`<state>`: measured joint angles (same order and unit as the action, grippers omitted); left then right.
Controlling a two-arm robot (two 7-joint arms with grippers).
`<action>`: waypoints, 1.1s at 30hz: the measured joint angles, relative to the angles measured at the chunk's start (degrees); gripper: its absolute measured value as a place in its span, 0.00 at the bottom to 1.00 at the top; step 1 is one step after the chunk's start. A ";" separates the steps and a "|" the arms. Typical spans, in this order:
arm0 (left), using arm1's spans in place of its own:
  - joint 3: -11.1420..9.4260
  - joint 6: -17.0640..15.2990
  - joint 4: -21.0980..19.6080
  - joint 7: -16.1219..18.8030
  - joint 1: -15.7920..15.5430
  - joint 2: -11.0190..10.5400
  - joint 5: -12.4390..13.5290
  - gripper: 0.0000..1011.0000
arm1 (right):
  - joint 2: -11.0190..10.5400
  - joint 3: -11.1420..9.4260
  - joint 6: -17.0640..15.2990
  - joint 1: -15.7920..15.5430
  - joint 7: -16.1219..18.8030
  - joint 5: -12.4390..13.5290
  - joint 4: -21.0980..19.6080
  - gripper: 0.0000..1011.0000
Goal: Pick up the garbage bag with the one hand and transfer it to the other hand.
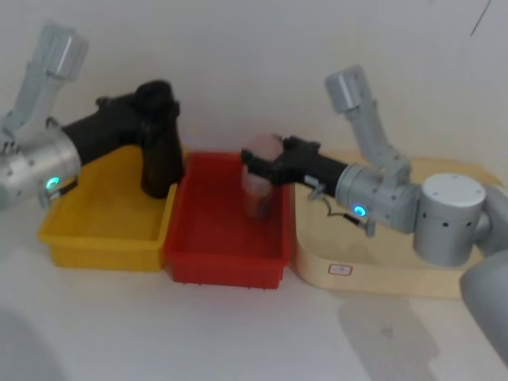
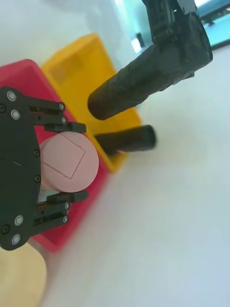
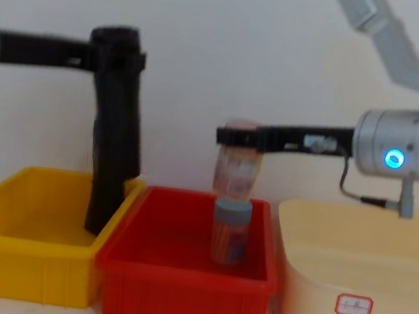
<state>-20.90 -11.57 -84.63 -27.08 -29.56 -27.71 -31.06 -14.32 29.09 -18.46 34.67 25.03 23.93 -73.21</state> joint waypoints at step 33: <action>-14.70 12.99 31.52 -15.54 -23.71 23.62 1.31 0.37 | -6.46 -11.78 -3.16 -11.83 -19.46 -4.67 -21.67 0.68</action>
<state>-35.60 1.42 -53.12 -42.63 -53.28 -4.09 -29.75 -20.78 17.31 -21.62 22.83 5.56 19.26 -94.88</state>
